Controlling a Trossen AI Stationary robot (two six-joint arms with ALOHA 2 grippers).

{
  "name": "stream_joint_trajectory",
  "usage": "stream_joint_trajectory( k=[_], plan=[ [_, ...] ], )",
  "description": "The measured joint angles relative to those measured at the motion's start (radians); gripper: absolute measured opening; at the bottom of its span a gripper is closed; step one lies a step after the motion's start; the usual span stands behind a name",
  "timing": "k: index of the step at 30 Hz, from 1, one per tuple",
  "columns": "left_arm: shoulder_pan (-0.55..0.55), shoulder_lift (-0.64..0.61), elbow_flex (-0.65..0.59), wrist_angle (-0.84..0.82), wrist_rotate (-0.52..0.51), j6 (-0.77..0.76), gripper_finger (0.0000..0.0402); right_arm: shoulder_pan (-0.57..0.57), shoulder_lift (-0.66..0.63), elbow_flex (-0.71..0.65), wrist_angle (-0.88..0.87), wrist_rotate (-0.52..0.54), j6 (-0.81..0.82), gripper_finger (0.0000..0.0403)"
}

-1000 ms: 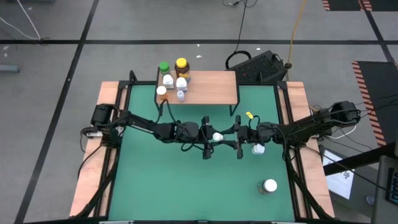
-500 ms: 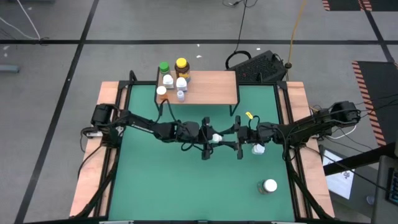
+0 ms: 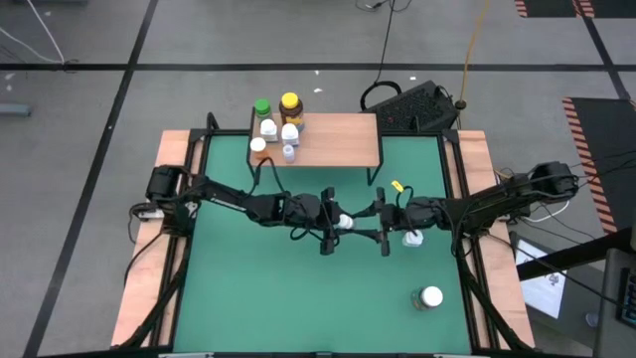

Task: Pick and place medicine bottles onto shelf by color
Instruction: Put the small white pill bottle on the shelf

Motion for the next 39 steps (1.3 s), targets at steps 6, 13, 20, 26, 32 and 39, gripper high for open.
stream_joint_trajectory(
  k=[6,13,20,26,32,39],
  plan=[
    [-0.012,0.0,0.0,0.003,0.0,0.043,0.0163,0.0,-0.036,0.0,-0.045,0.017,0.045,0.0192],
    [-0.021,0.0,0.0,0.009,-0.005,0.121,0.0163,0.001,-0.021,0.0,0.016,-0.04,0.075,0.0199],
    [-0.048,0.0,0.0,0.014,-0.015,0.191,0.0163,0.001,-0.02,-0.03,0.066,-0.019,0.144,0.0237],
    [-0.078,0.0,0.0,0.015,-0.033,0.255,0.0167,0.0,-0.045,-0.147,0.351,-0.089,0.357,0.0255],
    [-0.105,0.0,0.0,0.109,-0.036,0.321,0.0167,0.001,-0.044,-0.207,0.493,-0.096,0.493,0.0289],
    [-0.115,0.0,0.0,0.268,-0.059,0.355,0.0168,0.022,-0.045,-0.207,0.501,-0.11,0.596,0.0336]
  ],
)
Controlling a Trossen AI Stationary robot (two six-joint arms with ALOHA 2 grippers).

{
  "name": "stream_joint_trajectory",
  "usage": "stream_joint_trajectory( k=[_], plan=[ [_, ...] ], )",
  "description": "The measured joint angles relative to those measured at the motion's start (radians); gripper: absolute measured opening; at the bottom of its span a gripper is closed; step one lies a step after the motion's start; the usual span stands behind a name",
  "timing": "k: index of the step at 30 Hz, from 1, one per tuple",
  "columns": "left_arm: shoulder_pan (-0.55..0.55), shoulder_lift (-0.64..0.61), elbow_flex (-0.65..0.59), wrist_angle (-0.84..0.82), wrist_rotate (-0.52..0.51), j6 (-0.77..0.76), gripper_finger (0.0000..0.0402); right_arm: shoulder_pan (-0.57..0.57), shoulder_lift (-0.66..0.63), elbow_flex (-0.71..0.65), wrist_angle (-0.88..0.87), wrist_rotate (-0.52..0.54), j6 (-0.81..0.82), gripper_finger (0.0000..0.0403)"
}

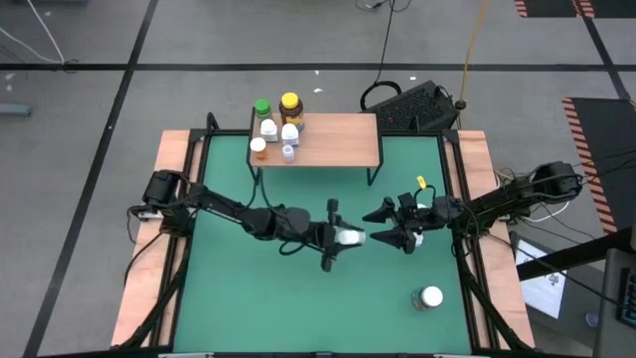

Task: Pick and place medicine bottles onto shelf by color
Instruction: Put the small white pill bottle on the shelf

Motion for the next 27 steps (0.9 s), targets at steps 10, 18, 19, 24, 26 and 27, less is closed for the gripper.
stream_joint_trajectory(
  k=[10,18,19,24,26,27],
  plan=[
    [0.001,0.0,0.0,0.128,-0.03,-0.016,0.0162,0.005,0.019,0.026,0.073,-0.03,0.047,0.0344],
    [0.012,0.0,0.0,0.176,-0.01,-0.012,0.0174,0.005,0.118,0.124,0.084,-0.056,-0.005,0.0341],
    [0.012,0.0,0.0,0.168,-0.009,-0.012,0.0175,0.005,0.126,0.13,0.087,-0.056,-0.01,0.0338],
    [0.012,0.0,0.0,0.152,-0.006,-0.012,0.0176,0.005,0.146,0.133,0.105,-0.056,-0.013,0.0307],
    [0.011,0.0,0.0,0.153,-0.004,-0.012,0.0176,0.005,0.146,0.133,0.105,-0.056,-0.013,0.0287],
    [0.011,0.0,0.0,0.152,-0.004,-0.012,0.0176,0.005,0.146,0.133,0.105,-0.056,-0.012,0.0275]
  ],
)
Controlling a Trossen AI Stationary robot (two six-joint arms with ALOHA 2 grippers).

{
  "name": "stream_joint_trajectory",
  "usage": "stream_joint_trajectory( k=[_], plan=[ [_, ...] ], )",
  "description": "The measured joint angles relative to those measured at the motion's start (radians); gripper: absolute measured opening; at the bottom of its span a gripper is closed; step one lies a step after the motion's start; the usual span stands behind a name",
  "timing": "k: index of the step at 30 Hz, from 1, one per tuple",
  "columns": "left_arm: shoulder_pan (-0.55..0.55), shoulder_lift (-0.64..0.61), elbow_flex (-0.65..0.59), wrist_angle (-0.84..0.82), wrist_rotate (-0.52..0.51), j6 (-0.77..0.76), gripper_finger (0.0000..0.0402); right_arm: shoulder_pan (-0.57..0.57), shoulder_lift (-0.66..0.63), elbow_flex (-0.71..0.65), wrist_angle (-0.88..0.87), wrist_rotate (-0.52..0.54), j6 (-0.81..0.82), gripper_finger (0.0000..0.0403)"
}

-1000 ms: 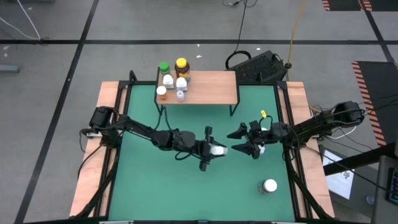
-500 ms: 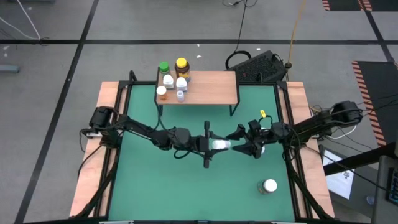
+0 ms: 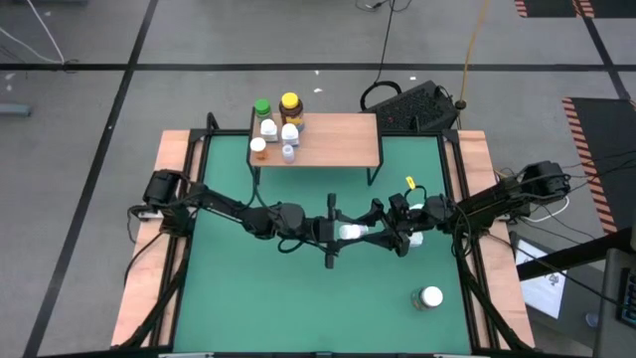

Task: Pick and place medicine bottles onto shelf by color
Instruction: Put the small white pill bottle on the shelf

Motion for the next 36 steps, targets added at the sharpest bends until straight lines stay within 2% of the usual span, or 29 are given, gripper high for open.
stream_joint_trajectory(
  k=[10,15,19,24,28,31,36],
  plan=[
    [0.001,0.0,0.0,-0.009,-0.011,-0.015,0.0178,0.0,0.0,0.0,-0.014,-0.001,-0.011,0.0156],
    [-0.009,-0.026,0.001,-0.098,-0.082,-0.032,0.0187,-0.013,-0.01,0.0,-0.037,-0.051,-0.102,0.0154],
    [-0.017,-0.093,0.001,-0.242,-0.156,-0.042,0.0223,-0.02,-0.066,-0.023,-0.016,-0.073,-0.158,0.0169],
    [-0.023,-0.22,0.0,-0.41,-0.184,-0.074,0.0256,-0.031,-0.149,-0.083,0.017,-0.074,-0.186,0.016],
    [-0.023,-0.249,0.001,-0.409,-0.149,-0.135,0.0261,-0.028,-0.17,-0.094,0.018,-0.077,-0.206,0.0159],
    [-0.021,-0.226,0.0,-0.371,-0.094,-0.119,0.0262,-0.029,-0.167,-0.095,0.014,-0.072,-0.208,0.0163],
    [-0.023,-0.177,0.0,-0.273,-0.077,-0.087,0.0262,-0.029,-0.156,-0.095,0.002,-0.043,-0.219,0.0163]
  ],
)
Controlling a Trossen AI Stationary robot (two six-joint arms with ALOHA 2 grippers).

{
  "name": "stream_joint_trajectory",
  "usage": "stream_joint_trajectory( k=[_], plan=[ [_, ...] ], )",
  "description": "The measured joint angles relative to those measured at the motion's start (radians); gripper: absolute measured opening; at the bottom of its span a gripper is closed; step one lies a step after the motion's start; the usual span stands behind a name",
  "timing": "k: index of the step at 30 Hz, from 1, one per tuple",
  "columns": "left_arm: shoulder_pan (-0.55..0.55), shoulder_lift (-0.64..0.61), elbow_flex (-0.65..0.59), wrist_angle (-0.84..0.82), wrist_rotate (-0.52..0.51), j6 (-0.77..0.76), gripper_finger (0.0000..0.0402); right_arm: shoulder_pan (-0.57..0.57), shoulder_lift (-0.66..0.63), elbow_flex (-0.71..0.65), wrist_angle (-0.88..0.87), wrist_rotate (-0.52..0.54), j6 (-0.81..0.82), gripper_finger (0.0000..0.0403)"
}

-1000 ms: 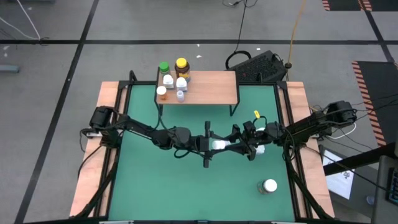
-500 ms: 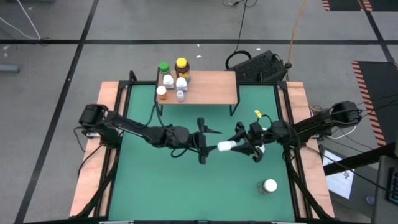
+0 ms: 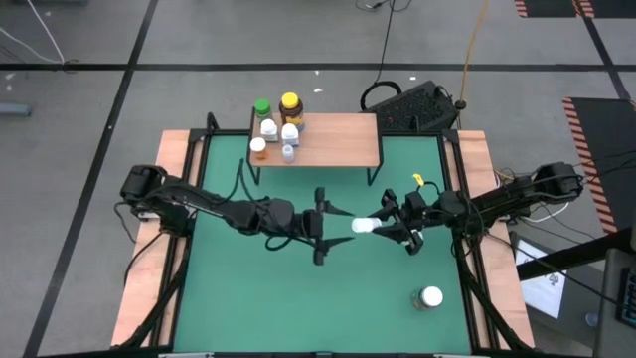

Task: Pick and place medicine bottles onto shelf by color
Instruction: Put the small white pill bottle on the shelf

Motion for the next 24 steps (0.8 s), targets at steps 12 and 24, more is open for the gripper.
stream_joint_trajectory(
  k=[12,24],
  plan=[
    [0.012,0.023,0.0,0.076,0.011,-0.035,0.0262,0.0,0.002,0.0,-0.011,0.011,-0.027,0.0163],
    [0.013,0.025,0.0,0.088,0.017,-0.06,0.0262,0.001,0.002,0.0,-0.018,0.049,-0.037,0.0162]
  ],
)
